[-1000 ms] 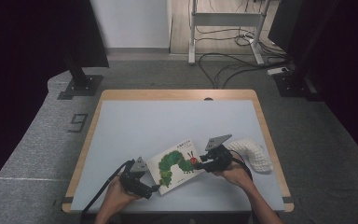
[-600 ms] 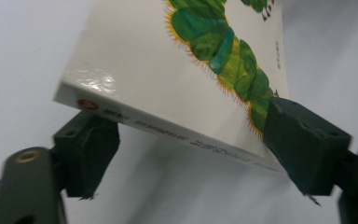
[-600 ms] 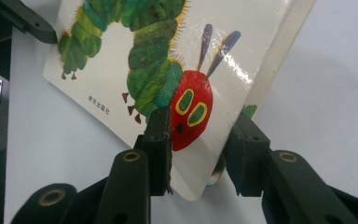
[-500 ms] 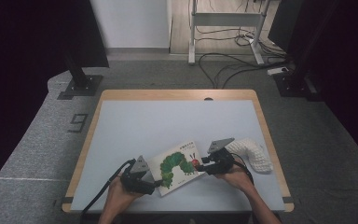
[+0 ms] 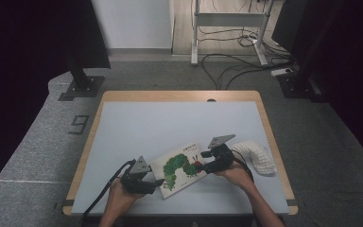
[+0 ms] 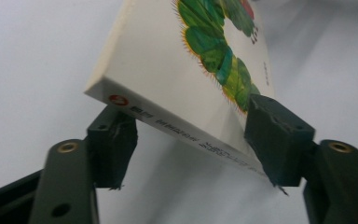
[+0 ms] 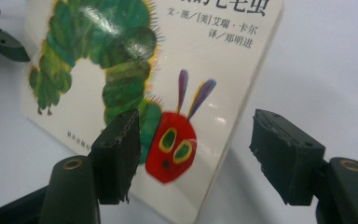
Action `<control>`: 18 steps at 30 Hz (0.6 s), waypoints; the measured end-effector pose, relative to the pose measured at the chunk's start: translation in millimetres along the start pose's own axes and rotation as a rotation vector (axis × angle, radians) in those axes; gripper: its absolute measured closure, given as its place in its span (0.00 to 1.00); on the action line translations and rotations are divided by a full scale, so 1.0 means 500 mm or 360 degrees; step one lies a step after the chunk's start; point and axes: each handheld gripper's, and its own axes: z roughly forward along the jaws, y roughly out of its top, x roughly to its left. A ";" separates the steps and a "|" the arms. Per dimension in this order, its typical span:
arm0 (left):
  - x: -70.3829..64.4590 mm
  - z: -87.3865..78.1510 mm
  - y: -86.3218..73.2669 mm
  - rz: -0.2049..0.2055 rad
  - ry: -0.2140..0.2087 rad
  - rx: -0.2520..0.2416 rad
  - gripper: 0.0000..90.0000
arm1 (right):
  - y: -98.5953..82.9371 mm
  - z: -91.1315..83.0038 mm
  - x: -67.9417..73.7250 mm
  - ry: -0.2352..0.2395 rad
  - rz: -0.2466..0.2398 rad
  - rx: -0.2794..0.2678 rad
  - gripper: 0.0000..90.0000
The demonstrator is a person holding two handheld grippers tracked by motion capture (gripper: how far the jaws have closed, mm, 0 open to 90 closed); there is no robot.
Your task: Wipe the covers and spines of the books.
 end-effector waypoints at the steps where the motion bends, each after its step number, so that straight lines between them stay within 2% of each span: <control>1: 0.001 -0.002 0.001 0.0003 -0.0006 -0.0017 0.43 | 0.002 0.006 -0.002 0.0008 0.0004 0.0006 0.36; 6: 0.007 -0.006 0.010 0.0014 -0.0016 -0.0046 0.50 | 0.009 0.009 0.001 0.0045 0.0006 -0.0032 0.42; 9: 0.010 -0.007 0.017 0.0020 -0.0020 -0.0049 0.52 | 0.012 0.002 0.003 0.0018 0.0011 -0.0043 0.46; 18: 0.019 -0.019 0.037 0.0033 -0.0002 -0.0103 0.65 | 0.012 -0.022 0.003 -0.0041 0.0029 -0.0181 0.54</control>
